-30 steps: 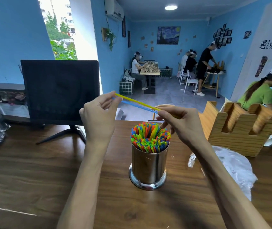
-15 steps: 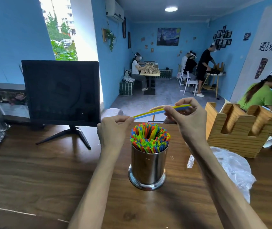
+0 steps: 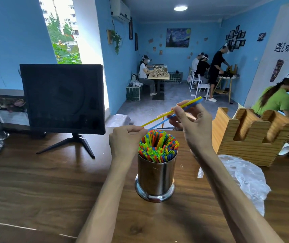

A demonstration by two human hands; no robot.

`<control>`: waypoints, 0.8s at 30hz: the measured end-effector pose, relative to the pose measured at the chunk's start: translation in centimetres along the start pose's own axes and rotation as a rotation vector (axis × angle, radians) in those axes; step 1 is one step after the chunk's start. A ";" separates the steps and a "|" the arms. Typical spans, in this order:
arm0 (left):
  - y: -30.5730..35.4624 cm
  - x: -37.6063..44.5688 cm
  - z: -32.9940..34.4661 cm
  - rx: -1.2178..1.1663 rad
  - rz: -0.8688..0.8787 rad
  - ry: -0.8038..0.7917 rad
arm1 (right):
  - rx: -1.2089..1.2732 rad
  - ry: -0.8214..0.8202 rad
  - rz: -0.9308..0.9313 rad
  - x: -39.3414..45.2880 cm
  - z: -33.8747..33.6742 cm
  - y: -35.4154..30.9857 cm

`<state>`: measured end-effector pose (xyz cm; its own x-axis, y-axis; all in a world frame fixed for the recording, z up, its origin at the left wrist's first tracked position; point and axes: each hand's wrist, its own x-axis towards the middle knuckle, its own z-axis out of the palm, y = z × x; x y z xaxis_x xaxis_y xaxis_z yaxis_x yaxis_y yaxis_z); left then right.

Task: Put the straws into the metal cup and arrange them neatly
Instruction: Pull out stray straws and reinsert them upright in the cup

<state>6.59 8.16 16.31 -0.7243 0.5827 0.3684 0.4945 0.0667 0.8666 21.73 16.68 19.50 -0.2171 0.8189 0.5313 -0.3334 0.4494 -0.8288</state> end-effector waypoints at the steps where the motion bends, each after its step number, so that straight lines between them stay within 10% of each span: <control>1: 0.1 -0.1 -0.1 -0.032 -0.023 0.015 | 0.006 0.012 -0.007 0.0 0.0 0.0; 16: -0.3 0.5 -1.4 -0.813 -0.392 -0.200 | 0.144 0.099 0.040 0.3 -0.8 0.5; 20: -0.1 1.4 -3.2 -1.236 -0.413 -0.027 | 0.262 0.172 0.007 1.2 -2.0 -0.2; 24: 1.1 1.7 -4.6 -1.118 -0.086 0.215 | -0.035 0.041 -0.178 1.5 -2.7 0.2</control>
<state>3.67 5.50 19.43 -0.8558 0.4528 0.2501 -0.1872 -0.7218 0.6663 23.83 19.00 19.66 -0.1201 0.7387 0.6632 -0.3307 0.6001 -0.7283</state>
